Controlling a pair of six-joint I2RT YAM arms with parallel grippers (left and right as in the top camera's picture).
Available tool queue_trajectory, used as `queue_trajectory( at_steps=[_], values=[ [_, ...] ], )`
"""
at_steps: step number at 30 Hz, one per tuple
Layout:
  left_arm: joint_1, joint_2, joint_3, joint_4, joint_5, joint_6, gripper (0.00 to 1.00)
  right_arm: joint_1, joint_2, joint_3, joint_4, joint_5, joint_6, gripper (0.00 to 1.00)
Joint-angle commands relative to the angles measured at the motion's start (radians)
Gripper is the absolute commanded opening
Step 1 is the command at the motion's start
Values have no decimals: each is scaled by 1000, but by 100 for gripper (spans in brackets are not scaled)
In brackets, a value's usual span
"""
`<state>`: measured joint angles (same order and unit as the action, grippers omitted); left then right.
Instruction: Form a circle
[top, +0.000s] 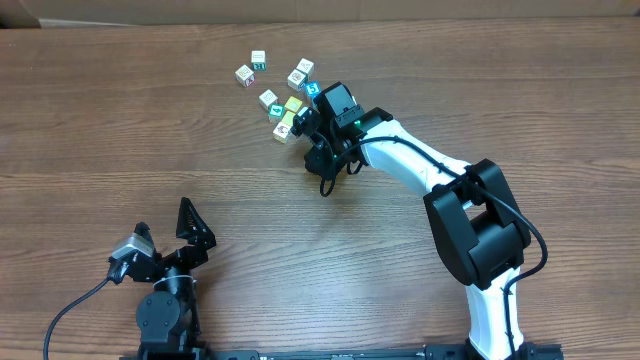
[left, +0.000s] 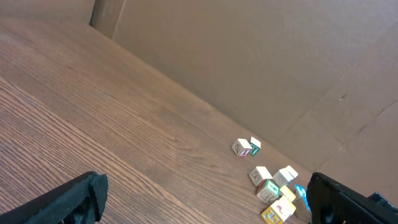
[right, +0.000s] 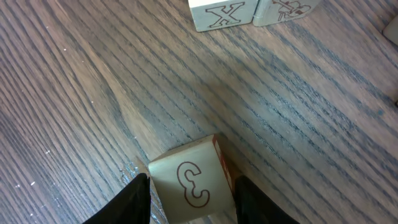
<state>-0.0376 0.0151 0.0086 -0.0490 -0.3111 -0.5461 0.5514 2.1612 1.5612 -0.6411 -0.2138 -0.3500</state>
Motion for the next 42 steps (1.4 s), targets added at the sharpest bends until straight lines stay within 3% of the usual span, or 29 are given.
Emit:
queue_trajectory(
  at_steps=[1, 7, 21, 22, 24, 33, 42],
  values=[
    [0, -10, -4, 0, -11, 12, 100, 5, -5, -5, 1, -13, 37, 41],
    [0, -10, -4, 0, -11, 12, 100, 5, -5, -5, -1, -13, 67, 36],
    [0, -10, -4, 1, -11, 11, 100, 6, -7, 6, -23, -14, 66, 38],
    [0, -10, -4, 0, -11, 12, 100, 6, -8, 8, -22, -13, 66, 42],
    [0, -10, -4, 0, -11, 11, 99, 5, -14, 18, -23, -13, 66, 62],
    [0, -10, -4, 0, -11, 12, 99, 2, -61, 153, -45, 60, 153, 71],
    [0, -10, -4, 0, -11, 12, 99, 0, -72, 576, -231, 309, 251, 75]
  ],
)
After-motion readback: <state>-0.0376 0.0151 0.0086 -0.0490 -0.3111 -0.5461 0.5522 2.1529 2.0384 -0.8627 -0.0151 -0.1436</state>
